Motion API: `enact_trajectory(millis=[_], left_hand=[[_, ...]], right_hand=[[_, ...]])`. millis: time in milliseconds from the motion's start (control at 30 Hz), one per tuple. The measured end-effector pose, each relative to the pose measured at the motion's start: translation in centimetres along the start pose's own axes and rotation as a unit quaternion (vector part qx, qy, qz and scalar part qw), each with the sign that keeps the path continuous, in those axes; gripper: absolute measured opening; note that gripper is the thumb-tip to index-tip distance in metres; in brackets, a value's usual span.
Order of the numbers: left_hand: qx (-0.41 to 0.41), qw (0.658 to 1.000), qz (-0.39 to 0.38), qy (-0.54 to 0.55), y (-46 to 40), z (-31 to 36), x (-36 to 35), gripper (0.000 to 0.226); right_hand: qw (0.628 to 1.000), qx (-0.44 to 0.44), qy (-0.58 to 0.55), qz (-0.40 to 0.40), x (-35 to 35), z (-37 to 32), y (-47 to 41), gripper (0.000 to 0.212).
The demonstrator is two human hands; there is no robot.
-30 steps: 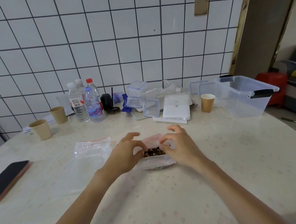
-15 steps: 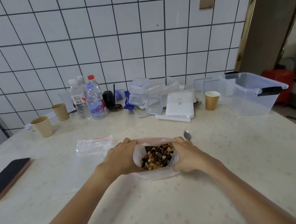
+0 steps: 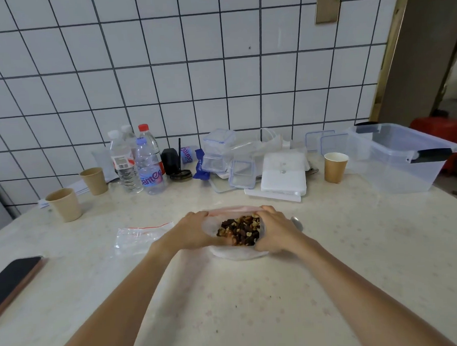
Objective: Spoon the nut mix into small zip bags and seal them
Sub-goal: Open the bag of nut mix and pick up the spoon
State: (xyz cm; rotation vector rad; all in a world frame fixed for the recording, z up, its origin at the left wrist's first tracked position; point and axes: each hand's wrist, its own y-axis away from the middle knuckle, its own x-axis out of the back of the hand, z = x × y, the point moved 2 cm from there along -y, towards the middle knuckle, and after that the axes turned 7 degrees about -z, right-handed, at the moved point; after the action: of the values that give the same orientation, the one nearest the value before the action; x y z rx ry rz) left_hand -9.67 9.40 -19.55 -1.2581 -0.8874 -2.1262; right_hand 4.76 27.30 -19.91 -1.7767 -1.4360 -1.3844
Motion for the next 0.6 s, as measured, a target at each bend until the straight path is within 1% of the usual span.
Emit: enact_trajectory(millis=[33,67,100,167,200,233,333,400,433,500,600], left_hand=[[0.014,0.999,-0.001,0.035,-0.5,0.1,0.2,0.107],[0.022,0.998,0.013,0.058,-1.0,0.2,0.2,0.099],[0.023,0.997,0.038,0.064,-1.2,0.2,0.1,0.087],[0.013,0.995,0.101,0.02,-1.0,0.4,-0.1,0.06],[0.006,0.992,0.124,-0.007,-0.8,0.4,-0.2,0.049],[-0.002,0.99,0.139,-0.027,-0.6,0.4,-0.2,0.044],[-0.033,0.986,0.151,-0.058,0.0,0.7,-0.1,0.039],[-0.054,0.985,0.142,-0.081,0.4,1.0,-0.1,0.036],[-0.063,0.985,0.133,-0.087,0.5,1.2,0.0,0.039],[-0.077,0.989,0.097,-0.08,0.6,1.5,0.2,0.053],[-0.083,0.995,0.003,-0.056,0.6,1.5,1.0,0.077]], right_hand=[[1.0,0.003,-0.003,-0.002,0.2,0.0,-0.4,0.096],[1.0,0.004,-0.012,-0.005,0.3,-0.1,-0.7,0.096],[1.0,0.002,-0.025,-0.008,0.5,-0.1,-0.9,0.097],[0.999,-0.008,-0.048,-0.013,0.8,0.0,-1.1,0.097],[0.998,-0.011,-0.053,-0.015,0.9,0.2,-1.1,0.098],[0.998,-0.009,-0.056,-0.017,1.0,0.3,-1.1,0.098],[0.998,-0.011,-0.062,-0.011,1.5,0.9,-1.0,0.09],[0.999,-0.015,-0.05,-0.014,1.6,1.1,-0.9,0.087],[0.999,-0.016,-0.039,-0.019,1.7,1.1,-0.9,0.087],[0.999,-0.011,-0.013,-0.031,1.7,1.0,-0.8,0.086],[0.999,0.015,-0.008,-0.037,2.0,0.9,-0.6,0.089]])
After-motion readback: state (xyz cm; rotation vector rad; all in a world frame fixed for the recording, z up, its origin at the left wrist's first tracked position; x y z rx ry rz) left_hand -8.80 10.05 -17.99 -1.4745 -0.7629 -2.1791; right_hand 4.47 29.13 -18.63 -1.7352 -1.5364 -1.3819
